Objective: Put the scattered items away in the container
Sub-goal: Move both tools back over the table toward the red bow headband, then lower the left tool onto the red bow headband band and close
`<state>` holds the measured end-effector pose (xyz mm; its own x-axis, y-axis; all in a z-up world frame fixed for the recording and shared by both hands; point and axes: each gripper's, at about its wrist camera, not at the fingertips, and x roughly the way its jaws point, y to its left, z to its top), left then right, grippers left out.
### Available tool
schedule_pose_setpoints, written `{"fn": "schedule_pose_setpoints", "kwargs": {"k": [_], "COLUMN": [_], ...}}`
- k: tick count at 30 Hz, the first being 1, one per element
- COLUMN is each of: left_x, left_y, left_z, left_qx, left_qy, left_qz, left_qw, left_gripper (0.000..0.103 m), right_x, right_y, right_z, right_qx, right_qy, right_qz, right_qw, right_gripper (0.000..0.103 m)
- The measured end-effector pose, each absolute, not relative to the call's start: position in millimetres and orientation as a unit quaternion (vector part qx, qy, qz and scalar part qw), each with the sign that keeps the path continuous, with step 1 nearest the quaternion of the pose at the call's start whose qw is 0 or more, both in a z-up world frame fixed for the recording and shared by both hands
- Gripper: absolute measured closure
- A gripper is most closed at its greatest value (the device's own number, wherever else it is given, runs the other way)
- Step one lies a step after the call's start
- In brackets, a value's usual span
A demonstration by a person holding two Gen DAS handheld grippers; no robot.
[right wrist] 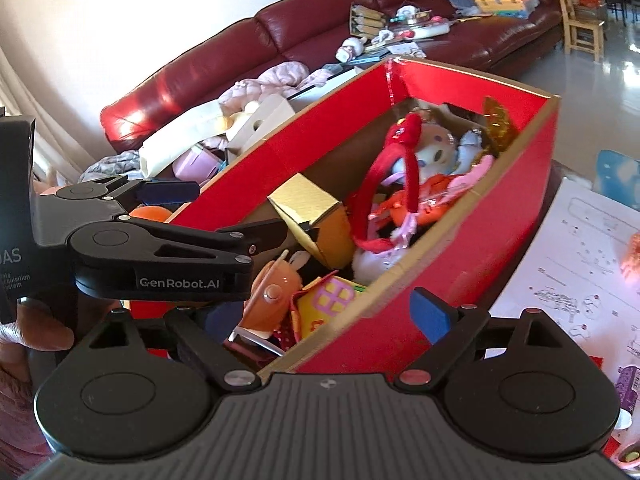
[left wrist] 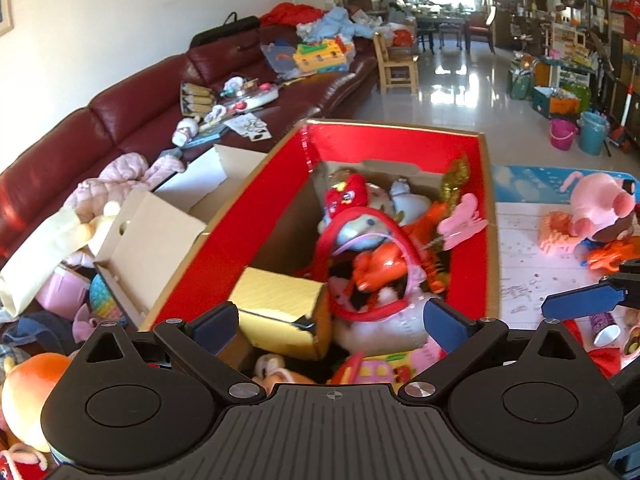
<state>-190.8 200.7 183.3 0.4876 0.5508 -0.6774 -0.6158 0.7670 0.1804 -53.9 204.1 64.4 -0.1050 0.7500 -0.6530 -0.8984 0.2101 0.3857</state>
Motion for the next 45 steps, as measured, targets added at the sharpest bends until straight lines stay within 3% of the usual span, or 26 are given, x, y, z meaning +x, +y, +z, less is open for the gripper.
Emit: {"fn": "schedule_pose_setpoints", "kwargs": {"k": [12,19,30,45], "left_x": [-147.1,-106.7,-66.6,-59.2], "left_y": [161.8,134.4,88.2,85.2], "left_z": [184.8,162.4,101.2,15.8], "left_qx": [-0.031,-0.024,-0.033,-0.04], "left_qy": [0.37,0.39,0.439,0.51], "left_qz": [0.287,0.237,0.171,0.167], "left_qw": [0.883,0.89,0.881,0.843], "left_gripper": [0.0,0.0,0.0,0.001], "right_x": [-16.6,42.5,84.7,92.2], "right_y": [154.7,106.8,60.6,41.8], "right_z": [65.3,33.3,-7.6,-53.8], "right_qx": [-0.085,-0.032,0.01,0.008], "right_qy": [0.386,0.451,0.503,0.555], "right_qz": [0.59,0.499,0.413,0.363], "right_qw": [0.704,0.739,0.759,0.748], "right_gripper": [0.007,0.007,0.007,0.007]}}
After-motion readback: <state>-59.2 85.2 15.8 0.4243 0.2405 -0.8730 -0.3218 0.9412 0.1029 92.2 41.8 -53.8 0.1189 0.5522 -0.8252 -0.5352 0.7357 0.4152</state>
